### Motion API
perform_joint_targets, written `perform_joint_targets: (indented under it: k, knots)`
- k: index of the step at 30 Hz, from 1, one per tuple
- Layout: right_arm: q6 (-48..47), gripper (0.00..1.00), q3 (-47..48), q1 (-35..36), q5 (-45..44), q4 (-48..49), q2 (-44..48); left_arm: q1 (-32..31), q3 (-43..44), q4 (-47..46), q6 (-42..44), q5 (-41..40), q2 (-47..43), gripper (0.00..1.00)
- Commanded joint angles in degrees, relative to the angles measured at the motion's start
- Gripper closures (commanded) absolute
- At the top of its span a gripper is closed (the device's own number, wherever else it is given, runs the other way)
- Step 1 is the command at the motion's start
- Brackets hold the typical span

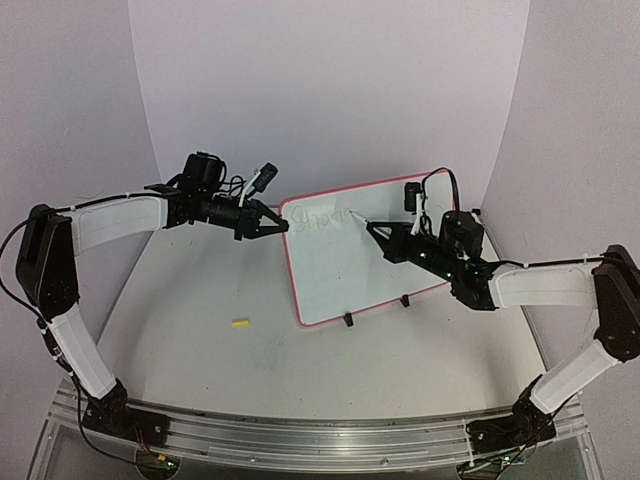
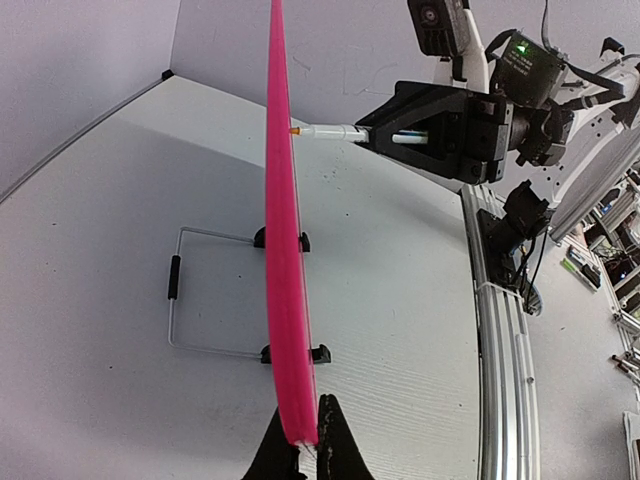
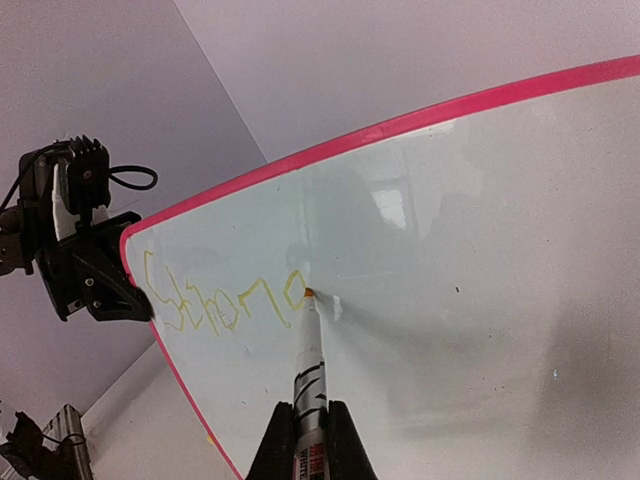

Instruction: Write a sentence on the whiteboard

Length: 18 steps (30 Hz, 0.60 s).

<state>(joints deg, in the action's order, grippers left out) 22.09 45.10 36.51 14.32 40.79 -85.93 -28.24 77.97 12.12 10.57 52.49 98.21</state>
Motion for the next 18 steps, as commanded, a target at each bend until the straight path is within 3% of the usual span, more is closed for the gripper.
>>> perform_joint_targets:
  k: [1, 18]
  knots:
    - [-0.8, 1.00, 1.5, -0.3, -1.6, -0.4, 0.9, -0.6, 0.7, 3.8, 3.0, -2.0, -0.9, 1.00]
    - [0.8, 1.00, -2.7, -0.3, -1.5, -1.9, 1.2, -0.6, 0.7, 3.7, 3.0, -1.9, -0.7, 1.00]
